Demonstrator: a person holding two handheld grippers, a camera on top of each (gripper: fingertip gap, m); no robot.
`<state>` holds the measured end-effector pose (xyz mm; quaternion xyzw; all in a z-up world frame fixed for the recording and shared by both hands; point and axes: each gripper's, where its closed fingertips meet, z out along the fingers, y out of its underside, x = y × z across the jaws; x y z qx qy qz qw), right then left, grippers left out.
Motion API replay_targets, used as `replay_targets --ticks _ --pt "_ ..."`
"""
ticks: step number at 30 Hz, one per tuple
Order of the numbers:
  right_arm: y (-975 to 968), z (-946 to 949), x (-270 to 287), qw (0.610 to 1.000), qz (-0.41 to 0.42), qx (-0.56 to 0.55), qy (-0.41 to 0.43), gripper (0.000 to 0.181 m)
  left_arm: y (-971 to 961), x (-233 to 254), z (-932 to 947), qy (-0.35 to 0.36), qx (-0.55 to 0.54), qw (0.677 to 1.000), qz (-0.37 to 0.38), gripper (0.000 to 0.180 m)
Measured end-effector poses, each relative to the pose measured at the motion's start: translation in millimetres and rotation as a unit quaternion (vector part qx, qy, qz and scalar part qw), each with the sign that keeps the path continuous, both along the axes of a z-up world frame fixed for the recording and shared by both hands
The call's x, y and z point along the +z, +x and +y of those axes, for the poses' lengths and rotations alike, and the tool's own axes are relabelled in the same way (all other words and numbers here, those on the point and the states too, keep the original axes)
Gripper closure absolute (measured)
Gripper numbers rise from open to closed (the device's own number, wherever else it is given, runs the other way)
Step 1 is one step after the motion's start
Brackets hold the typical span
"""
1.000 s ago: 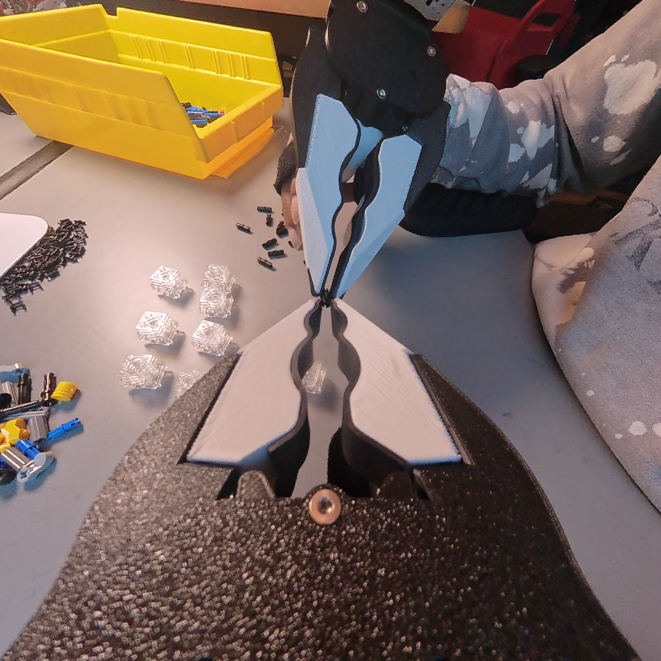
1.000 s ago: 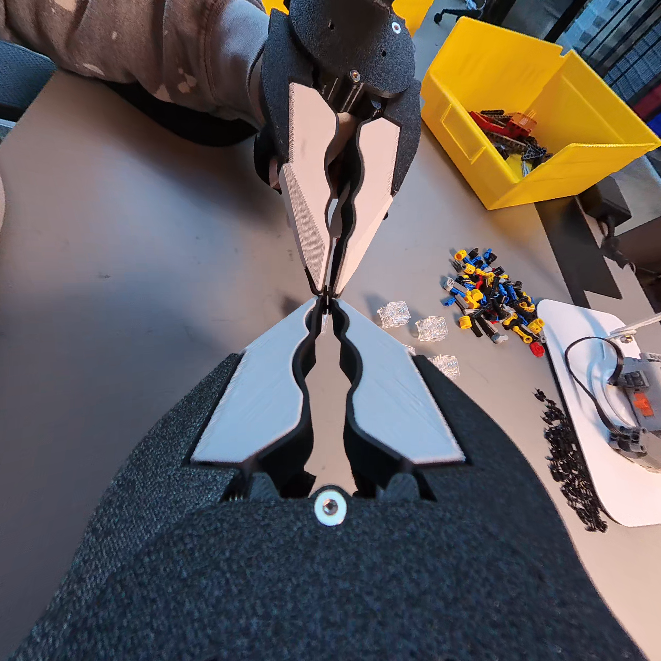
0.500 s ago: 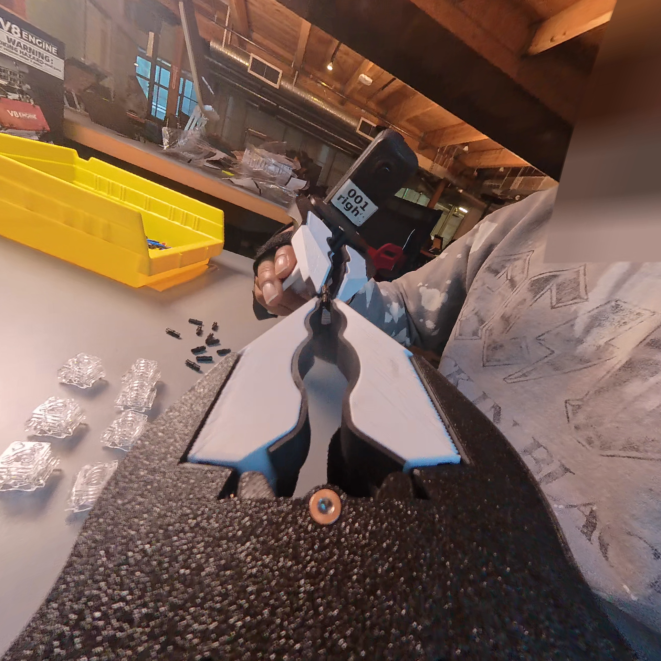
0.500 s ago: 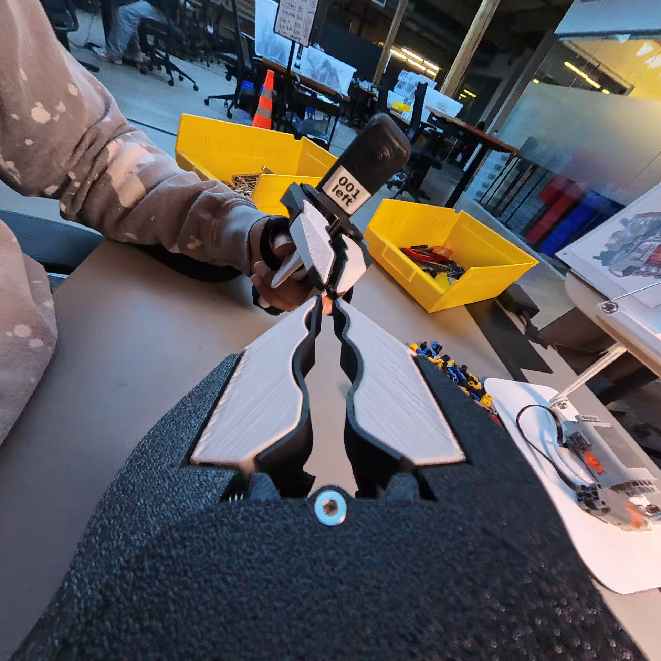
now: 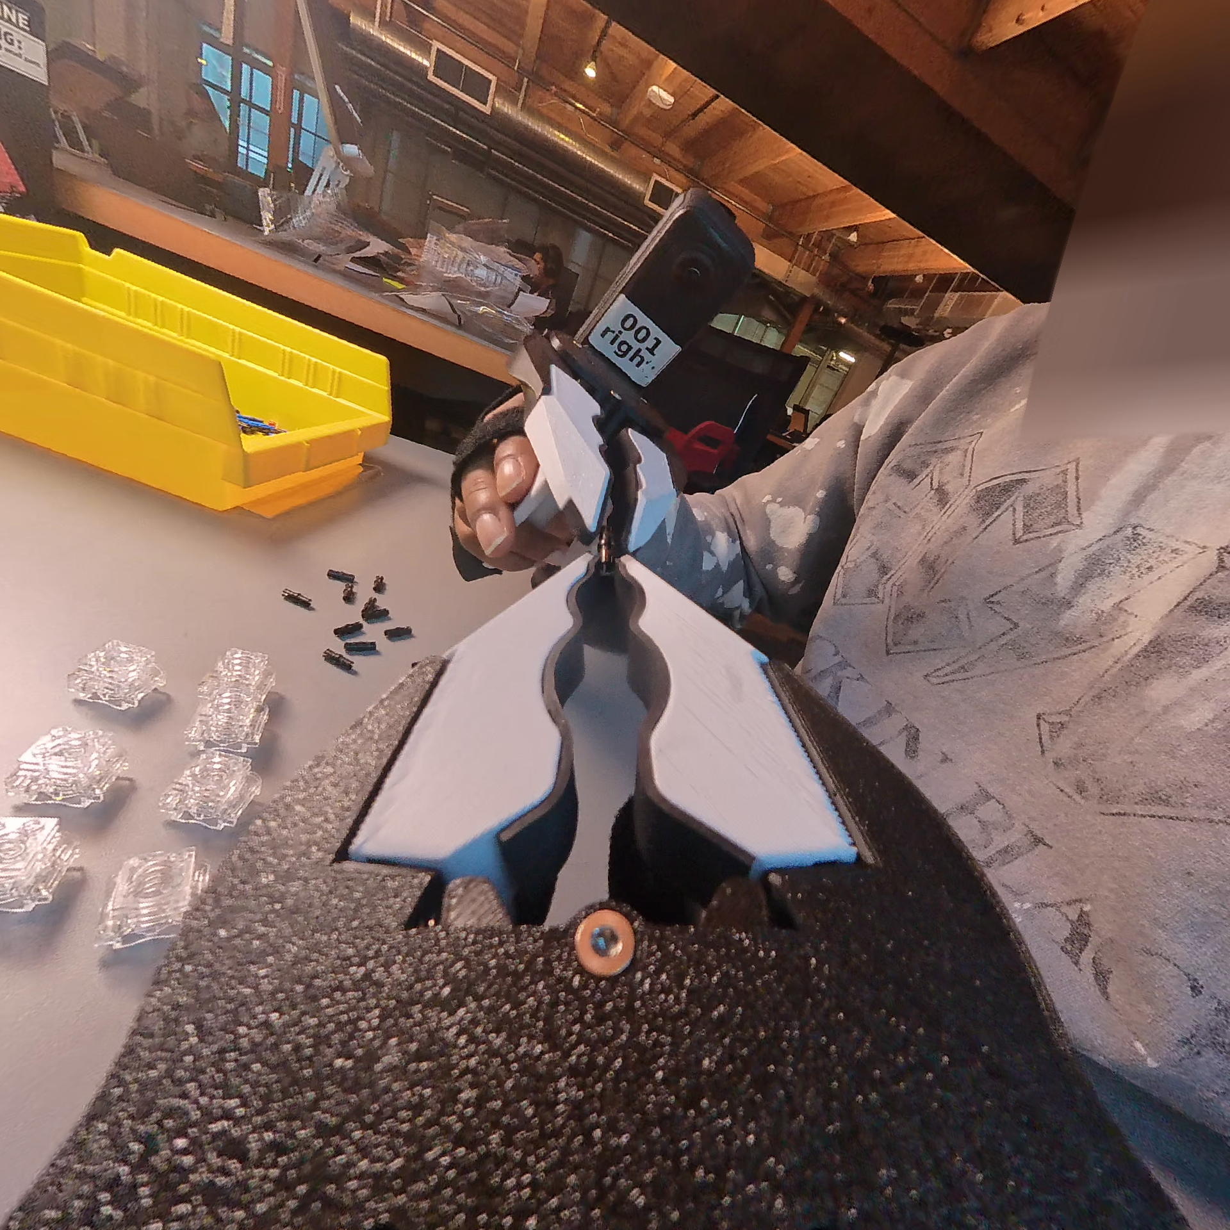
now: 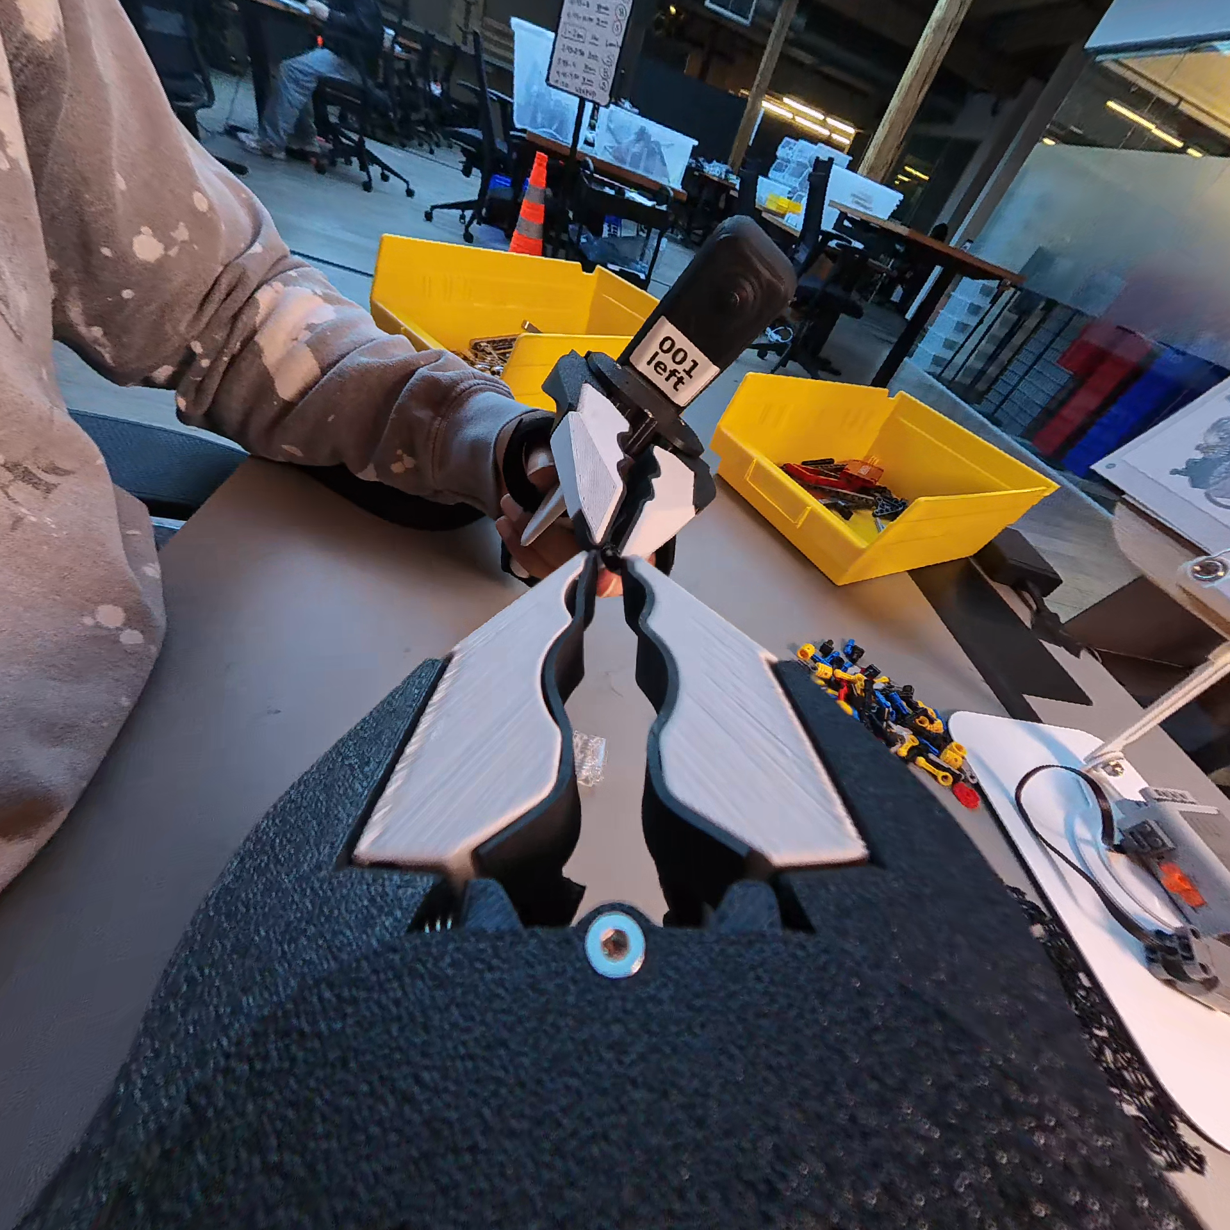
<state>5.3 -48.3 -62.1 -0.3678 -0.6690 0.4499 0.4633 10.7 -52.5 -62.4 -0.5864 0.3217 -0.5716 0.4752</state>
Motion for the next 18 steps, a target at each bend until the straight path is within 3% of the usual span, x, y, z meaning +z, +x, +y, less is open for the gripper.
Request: replay_targets --ticks 12,15,18 --pt "-0.9 0.3 -6.8 1.0 -0.016 0.009 -0.018 0.176 1.6 -7.8 0.4 -0.019 -0.005 1.0 0.018 0.177" --pt "1.8 12.5 -8.3 0.999 -0.018 -0.003 -0.034 0.176 -2.5 -34.9 7.2 0.019 0.032 0.99 0.133 0.164" --pt "6.8 32.3 -15.5 0.998 -0.032 -0.028 -0.04 0.176 -16.8 -83.9 21.2 0.048 0.077 0.952 0.292 0.15"
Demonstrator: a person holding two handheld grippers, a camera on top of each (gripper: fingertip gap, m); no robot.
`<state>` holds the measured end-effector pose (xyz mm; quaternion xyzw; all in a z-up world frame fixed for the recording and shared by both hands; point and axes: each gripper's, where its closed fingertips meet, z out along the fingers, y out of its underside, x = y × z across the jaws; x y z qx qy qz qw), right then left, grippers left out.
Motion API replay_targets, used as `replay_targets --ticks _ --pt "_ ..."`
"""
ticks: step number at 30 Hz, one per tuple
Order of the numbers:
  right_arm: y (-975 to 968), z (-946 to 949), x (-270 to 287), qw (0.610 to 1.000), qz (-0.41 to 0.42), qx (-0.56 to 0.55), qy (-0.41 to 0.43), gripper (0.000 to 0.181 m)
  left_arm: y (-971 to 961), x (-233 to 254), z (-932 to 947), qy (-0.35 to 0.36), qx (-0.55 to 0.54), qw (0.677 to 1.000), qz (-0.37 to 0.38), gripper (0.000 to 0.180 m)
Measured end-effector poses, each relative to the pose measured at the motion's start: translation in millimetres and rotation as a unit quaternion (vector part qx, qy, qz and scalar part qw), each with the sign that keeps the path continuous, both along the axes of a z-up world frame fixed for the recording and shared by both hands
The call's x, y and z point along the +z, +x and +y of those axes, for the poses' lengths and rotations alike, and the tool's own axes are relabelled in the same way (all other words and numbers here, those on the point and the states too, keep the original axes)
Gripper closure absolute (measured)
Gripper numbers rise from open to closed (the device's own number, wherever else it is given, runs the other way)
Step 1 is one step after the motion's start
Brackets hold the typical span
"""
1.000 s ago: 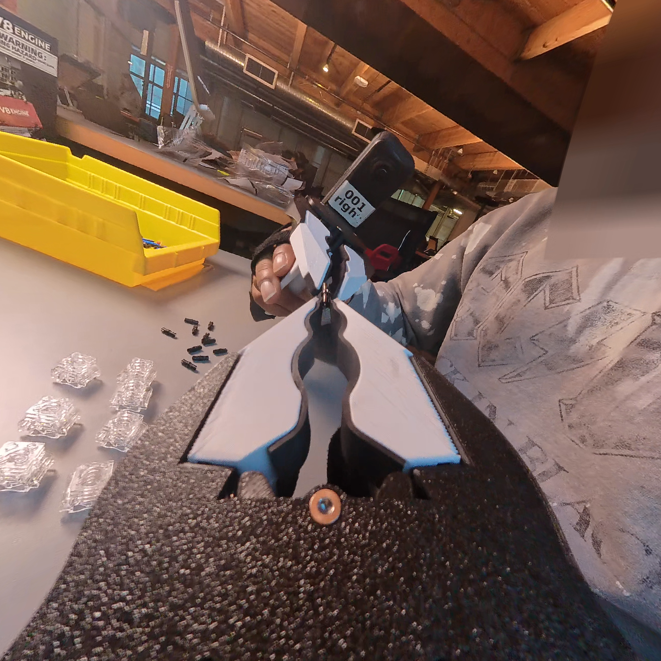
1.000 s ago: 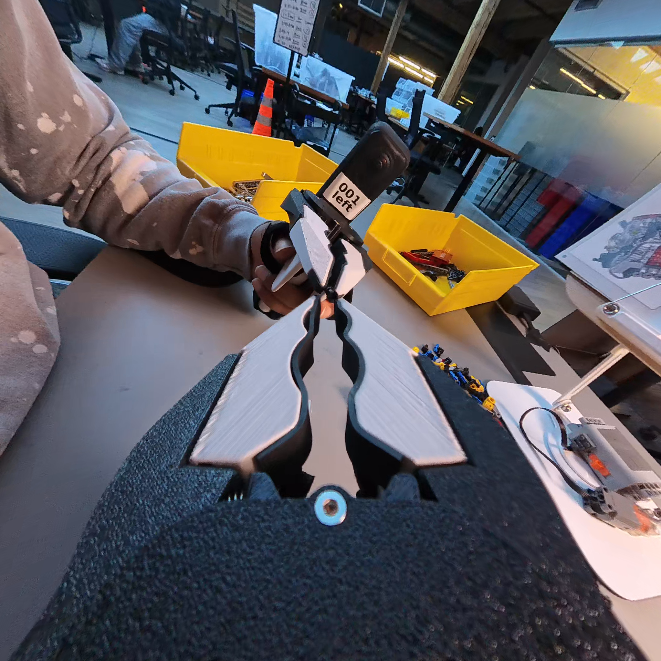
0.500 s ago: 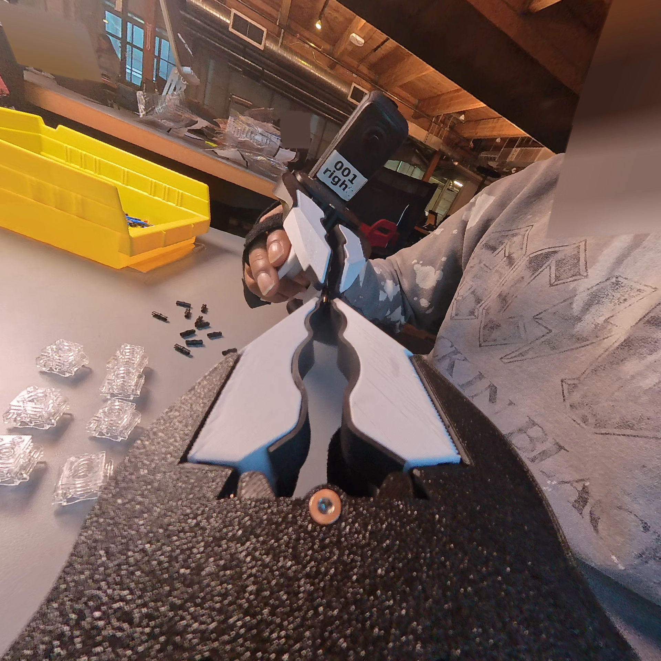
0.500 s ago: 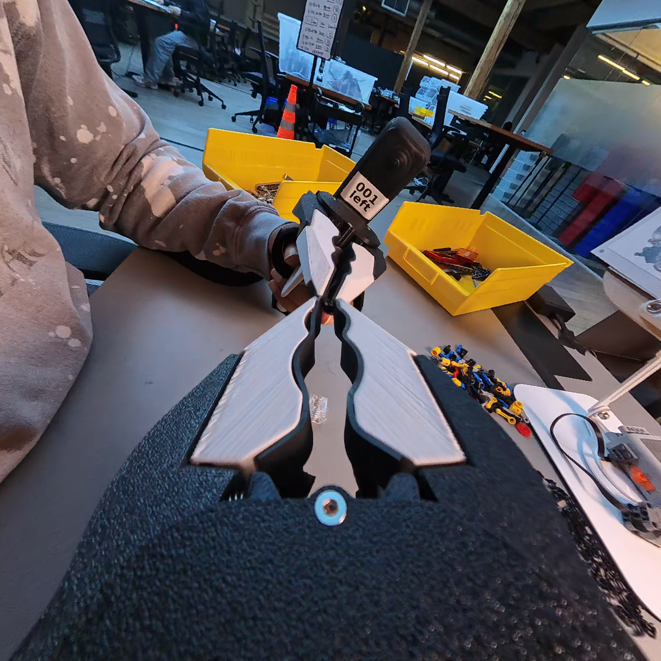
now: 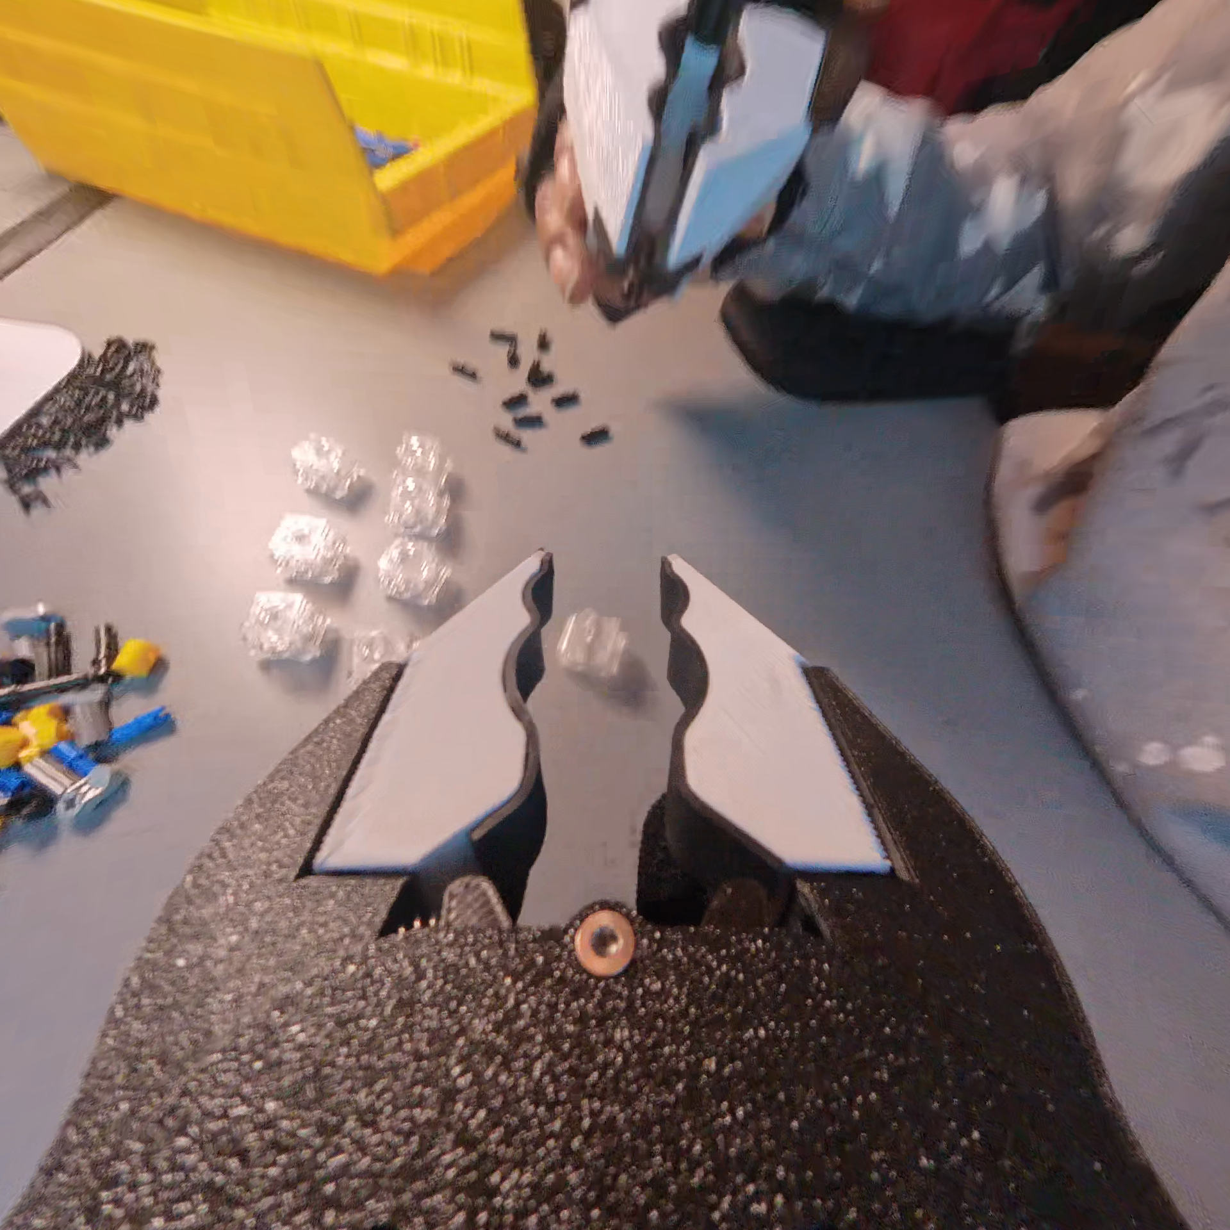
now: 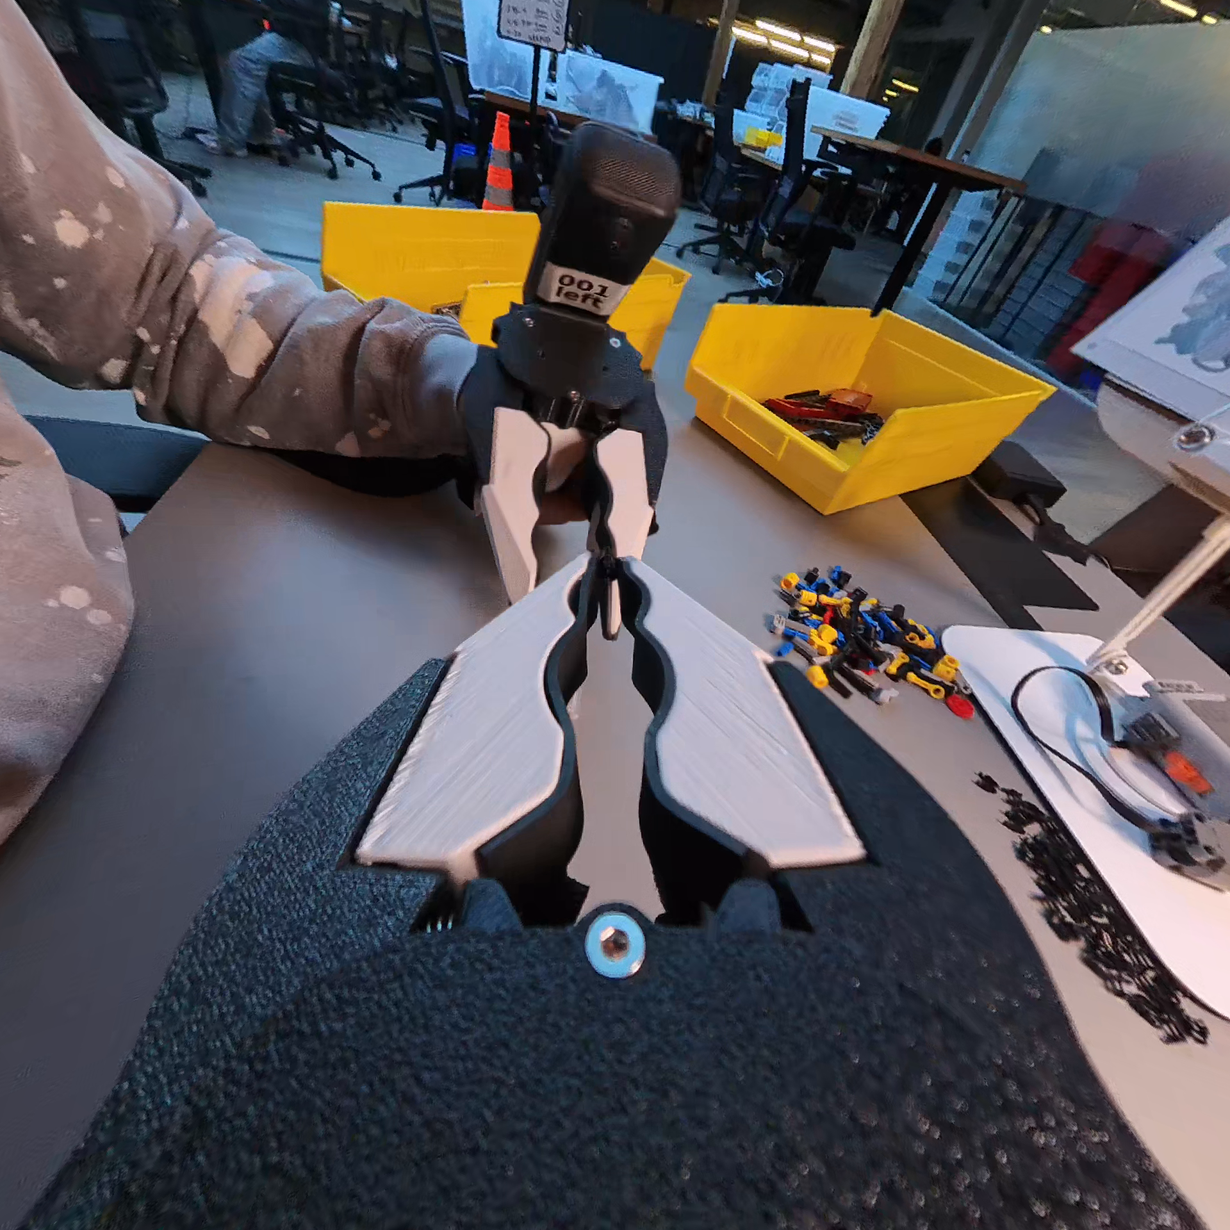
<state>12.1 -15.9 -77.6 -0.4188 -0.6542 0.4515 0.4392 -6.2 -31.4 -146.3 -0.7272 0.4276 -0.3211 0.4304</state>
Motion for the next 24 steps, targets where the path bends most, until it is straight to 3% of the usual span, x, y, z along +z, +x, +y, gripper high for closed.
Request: replay_targets --ticks 4,10,12,15,17,20,24 --pt "0.4 9.0 -11.5 1.0 -0.019 -0.009 -0.011 0.176 0.2 -35.2 2.0 -0.021 0.006 0.997 0.079 0.144" --pt "-2.1 7.6 -25.6 0.999 -0.043 -0.003 -0.009 0.176 -0.3 -55.8 2.8 -0.018 0.008 0.988 0.151 0.157" --pt "-1.8 8.0 -25.9 0.999 -0.042 -0.002 -0.011 0.176 3.8 -38.3 5.5 0.005 0.011 0.994 0.105 0.157" --pt "-0.2 5.2 -17.6 0.999 -0.026 0.005 -0.018 0.176 11.0 17.9 1.5 0.025 -0.005 0.998 -0.055 0.157" --pt "0.0 0.6 -8.2 1.0 -0.009 0.012 -0.027 0.176 7.8 41.5 -1.6 0.04 -0.012 0.992 -0.12 0.157" --pt "-2.7 -8.0 0.6 0.999 0.003 0.018 -0.028 0.176 5.9 55.5 -5.7 0.047 -0.025 0.985 -0.166 0.157" --pt "-6.2 -13.8 -3.3 1.0 -0.01 0.017 -0.016 0.176 8.8 54.9 -7.5 0.045 -0.031 0.984 -0.169 0.157"
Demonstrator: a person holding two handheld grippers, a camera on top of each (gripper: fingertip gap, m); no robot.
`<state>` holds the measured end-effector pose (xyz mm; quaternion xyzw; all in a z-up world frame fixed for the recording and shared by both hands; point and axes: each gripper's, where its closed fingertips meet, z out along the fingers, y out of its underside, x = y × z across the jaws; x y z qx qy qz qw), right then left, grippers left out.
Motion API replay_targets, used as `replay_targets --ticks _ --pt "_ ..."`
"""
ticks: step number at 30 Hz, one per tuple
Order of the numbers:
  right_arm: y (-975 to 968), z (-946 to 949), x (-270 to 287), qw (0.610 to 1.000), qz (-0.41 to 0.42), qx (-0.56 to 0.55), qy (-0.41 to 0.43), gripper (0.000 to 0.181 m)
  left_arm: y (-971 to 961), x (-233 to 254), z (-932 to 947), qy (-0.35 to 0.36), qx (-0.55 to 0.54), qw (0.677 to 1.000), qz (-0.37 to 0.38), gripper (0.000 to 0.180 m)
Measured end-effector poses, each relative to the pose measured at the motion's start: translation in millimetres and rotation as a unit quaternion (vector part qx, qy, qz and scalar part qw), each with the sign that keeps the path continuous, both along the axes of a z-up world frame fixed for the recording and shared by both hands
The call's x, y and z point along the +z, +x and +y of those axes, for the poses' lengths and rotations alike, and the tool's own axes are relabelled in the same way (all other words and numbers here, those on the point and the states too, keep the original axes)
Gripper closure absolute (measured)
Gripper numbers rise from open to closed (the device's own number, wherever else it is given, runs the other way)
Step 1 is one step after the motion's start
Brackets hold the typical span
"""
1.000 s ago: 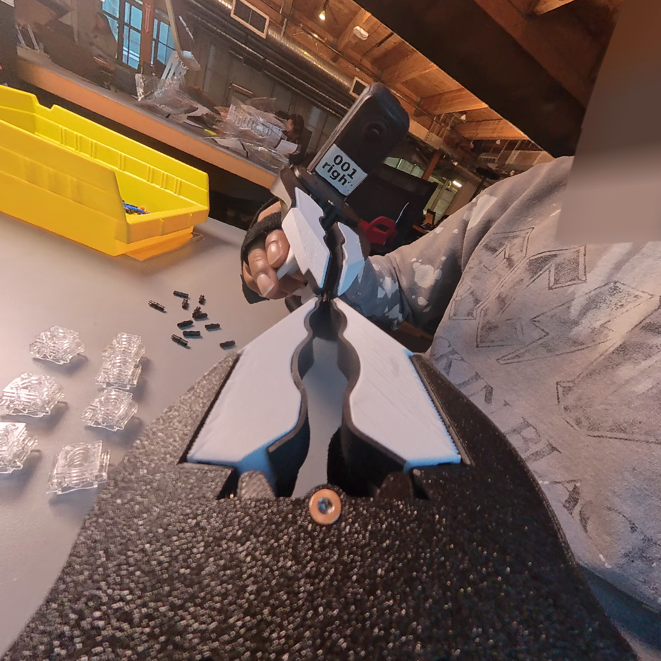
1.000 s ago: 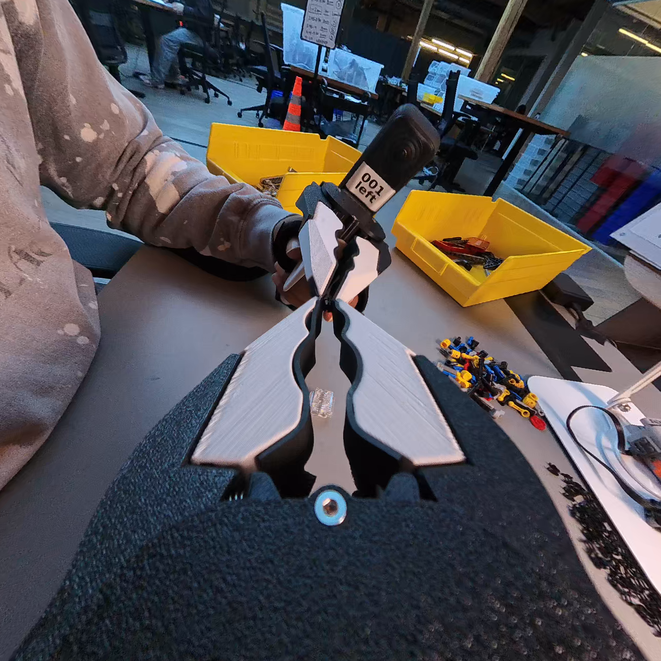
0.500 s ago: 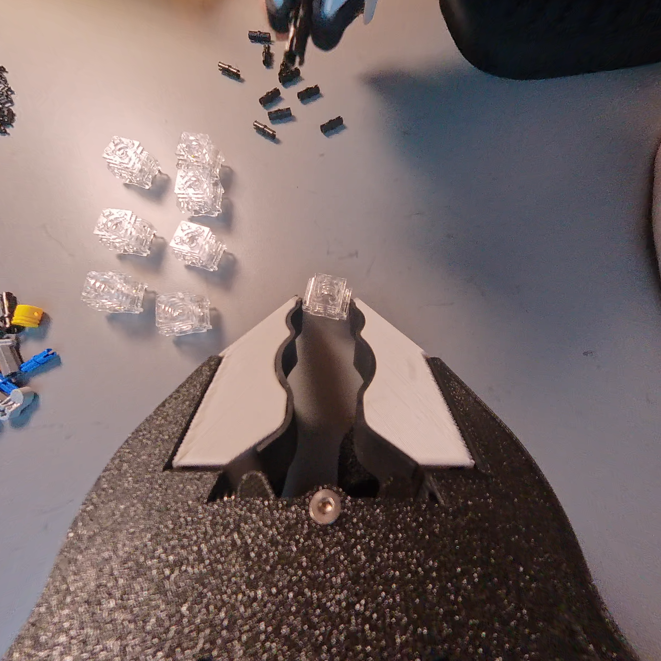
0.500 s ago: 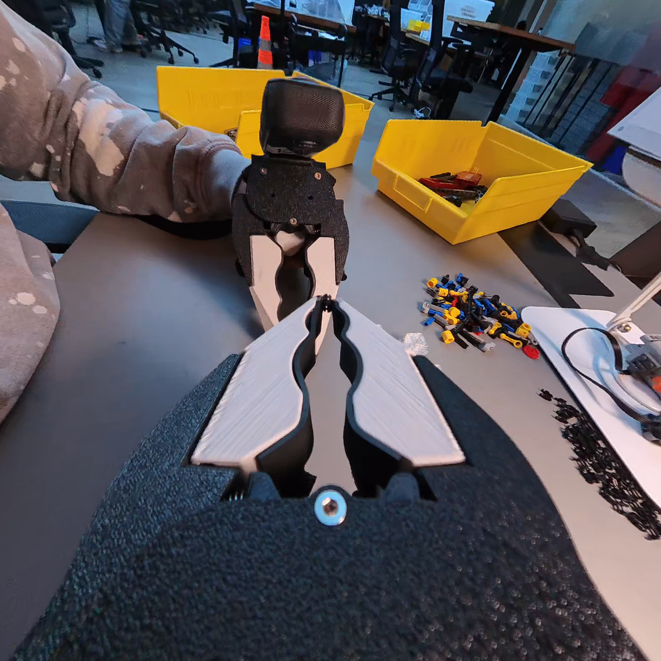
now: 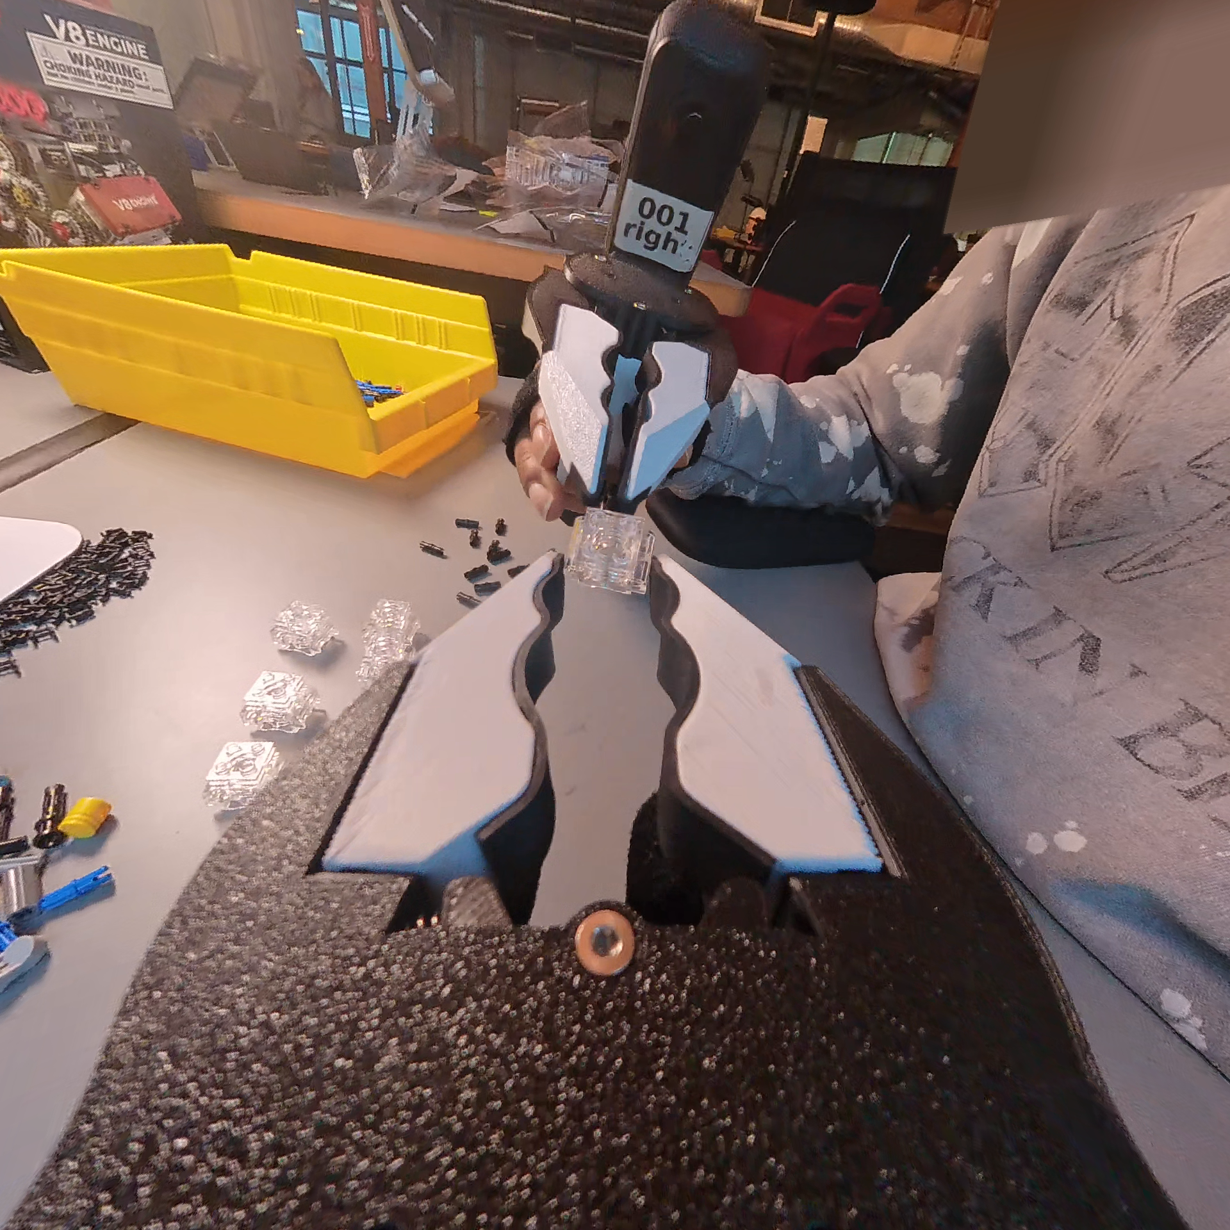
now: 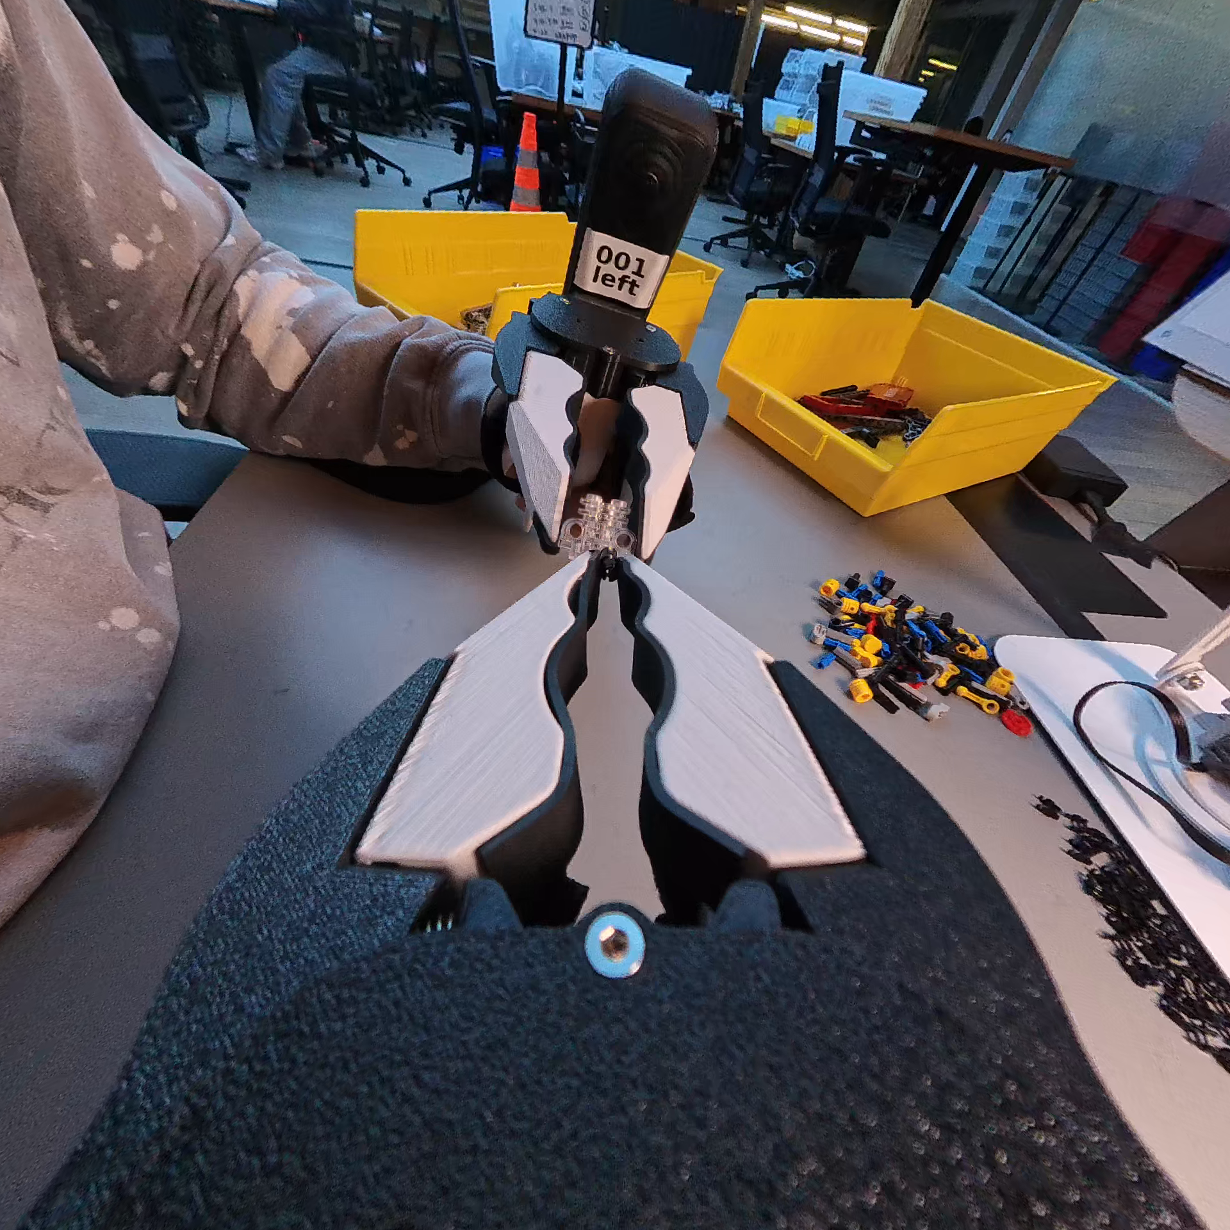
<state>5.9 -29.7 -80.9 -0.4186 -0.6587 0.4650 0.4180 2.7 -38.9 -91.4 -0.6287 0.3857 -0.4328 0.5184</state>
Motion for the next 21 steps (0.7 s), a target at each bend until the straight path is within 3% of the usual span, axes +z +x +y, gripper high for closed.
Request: replay_targets --ticks 8,14,18,21 --pt "-1.2 4.8 -14.1 0.999 -0.035 -0.013 0.018 0.176 3.4 -15.9 3.8 0.001 0.014 0.998 0.054 0.157" --pt "-2.4 8.6 -16.5 0.999 -0.042 -0.02 -0.009 0.177 4.0 -20.2 8.8 0.045 0.047 0.992 0.109 0.157" --pt "-1.2 8.6 -9.9 0.999 -0.031 -0.015 -0.031 0.177 4.6 -8.5 9.3 0.066 0.06 0.991 0.095 0.157" --pt "-1.2 6.6 -18.0 0.999 -0.051 -0.015 -0.004 0.177 5.7 -14.9 8.2 0.088 0.063 0.985 0.136 0.157"
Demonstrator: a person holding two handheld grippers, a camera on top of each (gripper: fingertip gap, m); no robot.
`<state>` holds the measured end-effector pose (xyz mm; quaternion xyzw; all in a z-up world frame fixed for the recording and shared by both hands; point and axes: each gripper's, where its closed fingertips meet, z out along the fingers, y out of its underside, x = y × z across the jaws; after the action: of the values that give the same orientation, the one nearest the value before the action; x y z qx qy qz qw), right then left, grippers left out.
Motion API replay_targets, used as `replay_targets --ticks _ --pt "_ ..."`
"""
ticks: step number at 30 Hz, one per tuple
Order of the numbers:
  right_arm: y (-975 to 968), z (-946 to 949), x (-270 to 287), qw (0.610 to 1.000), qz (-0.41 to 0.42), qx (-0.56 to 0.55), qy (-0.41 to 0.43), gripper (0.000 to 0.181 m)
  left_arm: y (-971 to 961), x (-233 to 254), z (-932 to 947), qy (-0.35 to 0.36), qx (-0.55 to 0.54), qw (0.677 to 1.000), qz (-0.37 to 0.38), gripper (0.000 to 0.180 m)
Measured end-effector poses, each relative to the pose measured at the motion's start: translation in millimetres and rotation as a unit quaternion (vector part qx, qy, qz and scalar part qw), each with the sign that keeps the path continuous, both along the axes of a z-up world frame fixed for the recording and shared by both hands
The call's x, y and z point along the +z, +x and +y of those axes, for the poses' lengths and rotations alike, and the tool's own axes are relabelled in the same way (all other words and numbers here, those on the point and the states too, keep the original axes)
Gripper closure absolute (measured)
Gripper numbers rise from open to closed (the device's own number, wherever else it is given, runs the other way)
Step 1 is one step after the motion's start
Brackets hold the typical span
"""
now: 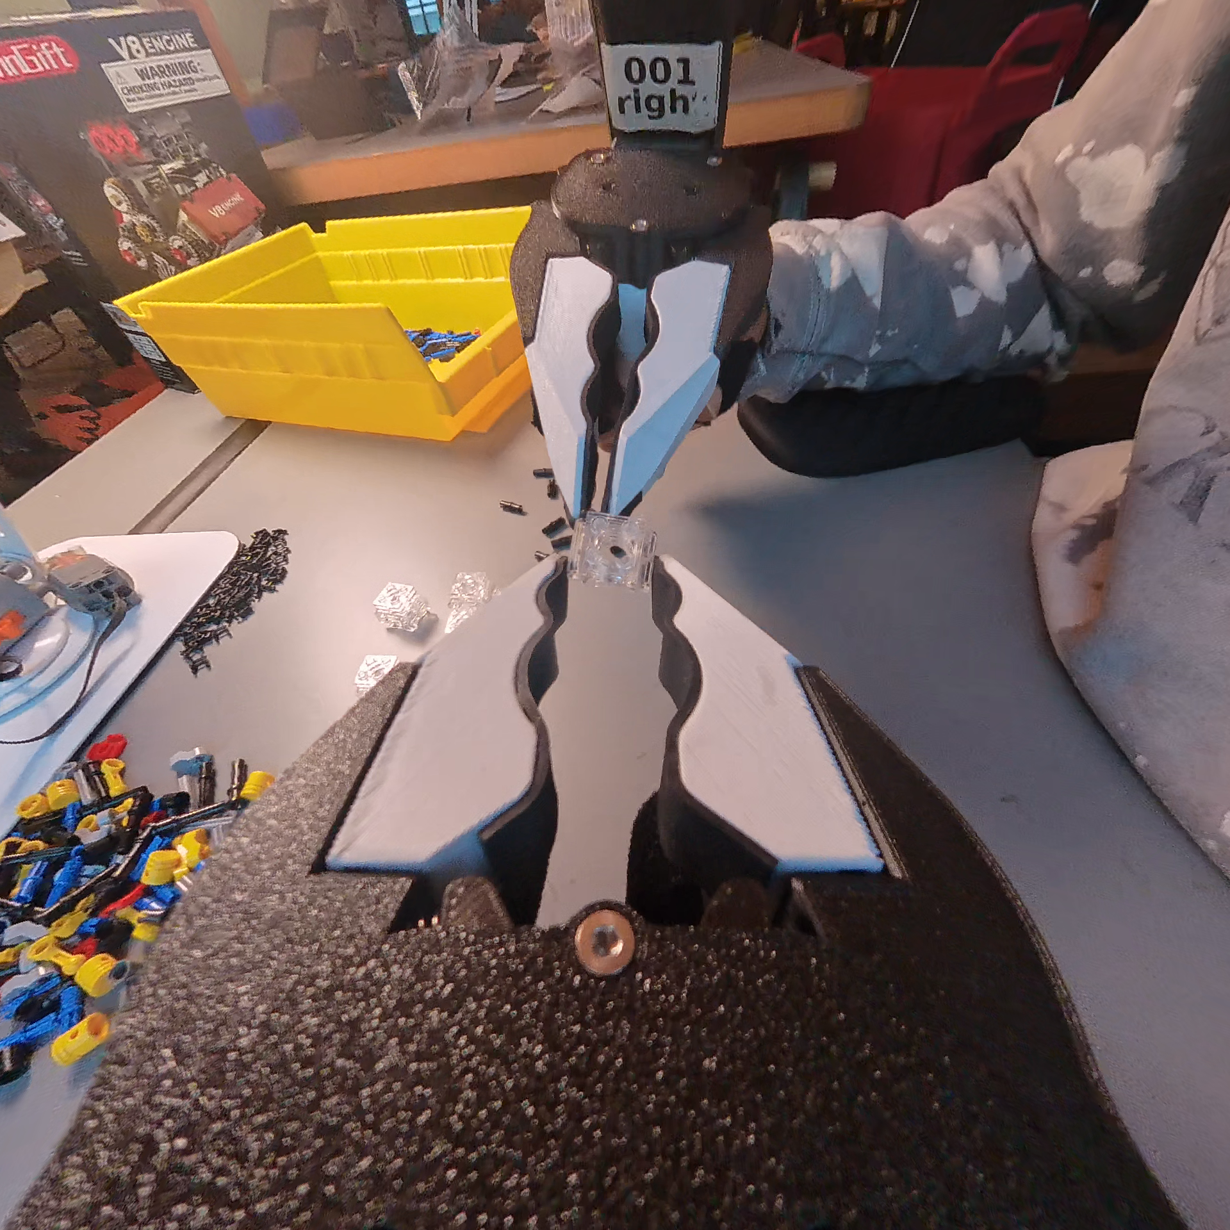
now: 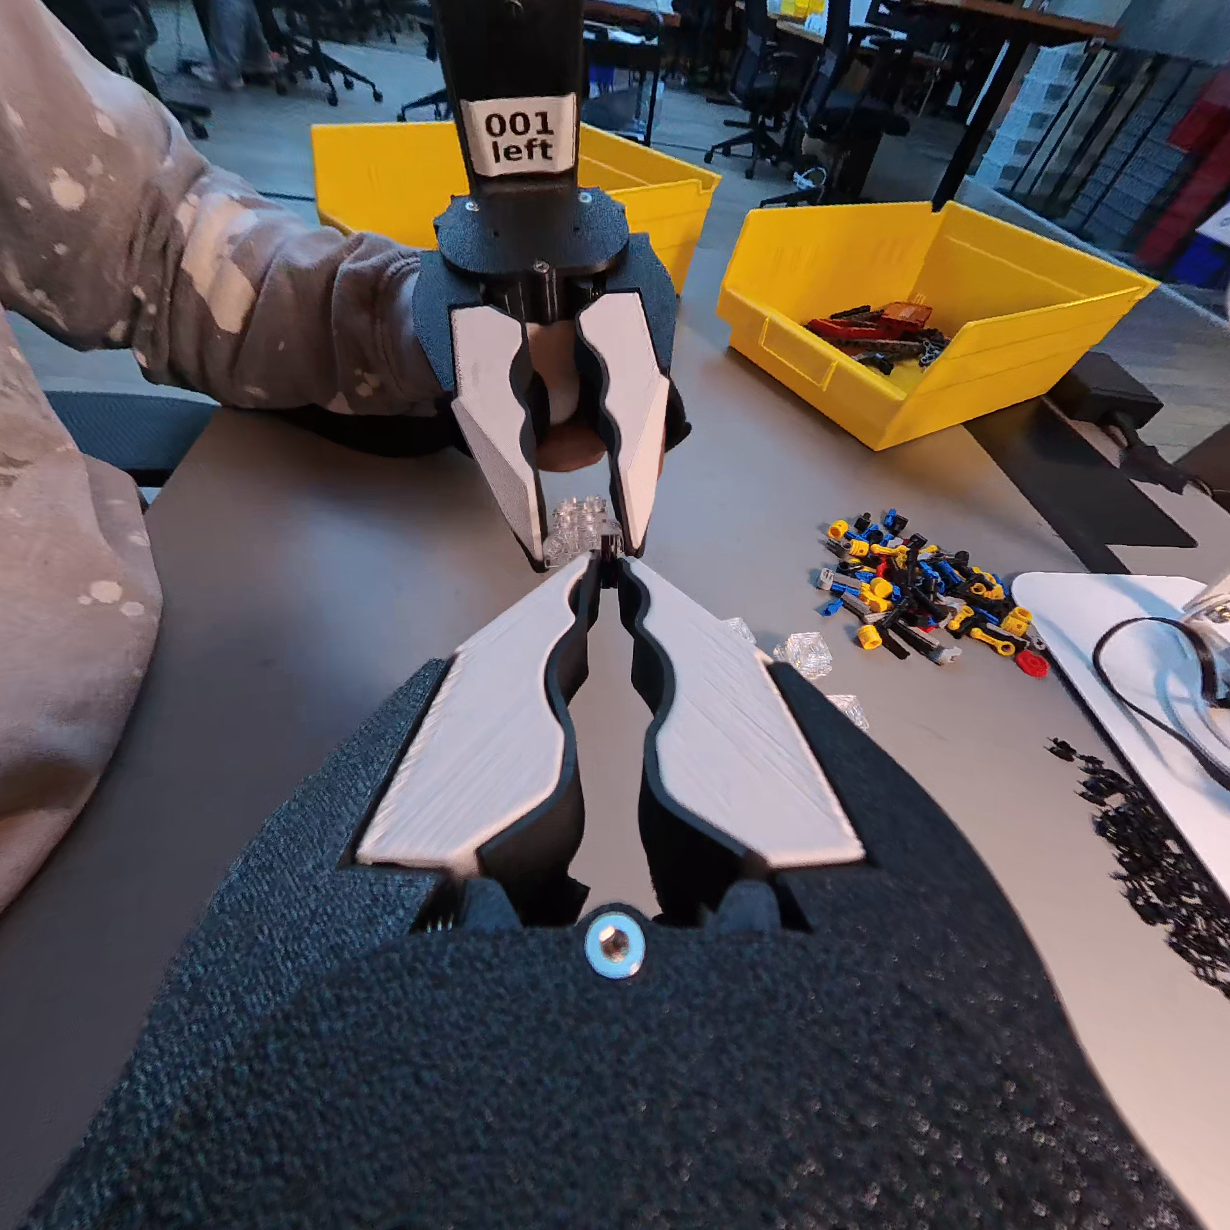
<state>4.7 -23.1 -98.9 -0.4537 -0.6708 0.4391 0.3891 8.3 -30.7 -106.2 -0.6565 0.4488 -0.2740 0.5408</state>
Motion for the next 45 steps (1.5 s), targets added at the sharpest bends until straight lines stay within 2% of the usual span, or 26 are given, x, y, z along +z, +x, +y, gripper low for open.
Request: replay_targets --ticks 3,5,9,12,16,20,25,30,35,38,45 --pt "1.0 -1.4 -0.3 1.0 -0.007 0.007 -0.017 0.177 0.2 -0.7 0.1 0.025 0.008 0.999 0.033 0.157" --pt "3.3 -2.7 -10.8 0.999 -0.035 0.013 0.014 0.177 1.0 -10.4 -0.6 0.049 0.013 0.994 0.093 0.157" --pt "6.2 0.0 -26.5 0.994 -0.081 0.007 0.075 0.178 -0.2 -24.7 1.6 0.063 0.021 0.986 0.153 0.157" --pt "6.3 1.8 -40.6 0.99 -0.112 0.003 0.09 0.178 -2.1 -41.3 2.8 0.058 0.021 0.979 0.195 0.157" --pt "5.6 -1.2 -61.4 0.984 -0.152 0.009 0.097 0.178 -5.4 -63.8 4.1 0.026 0.022 0.972 0.232 0.157" --pt "8.8 3.6 -78.9 0.977 -0.187 0.006 0.104 0.178 -9.3 -94.0 -4.2 -0.062 0.005 0.964 0.259 0.157" --pt "7.9 2.0 -75.5 0.981 -0.172 0.014 0.093 0.178 -9.7 -94.0 -6.0 -0.134 0.006 0.969 0.206 0.156" --pt "4.5 -0.5 -63.2 0.984 -0.133 0.018 0.114 0.177 -1.4 -54.8 -5.0 -0.182 -0.008 0.981 0.059 0.154" --pt "-1.2 -4.6 -45.5 0.987 -0.086 0.015 0.137 0.177 0.9 -31.4 -0.5 -0.232 -0.011 0.971 -0.051 0.165" --pt "-2.6 -6.1 -36.4 0.989 -0.066 0.012 0.135 0.177 2.8 -24.8 -1.0 -0.241 -0.019 0.967 -0.078 0.172" --pt "-2.3 -4.4 -19.2 0.992 -0.02 0.007 0.123 0.177 2.7 -8.4 0.2 -0.239 -0.026 0.962 -0.127 0.177"
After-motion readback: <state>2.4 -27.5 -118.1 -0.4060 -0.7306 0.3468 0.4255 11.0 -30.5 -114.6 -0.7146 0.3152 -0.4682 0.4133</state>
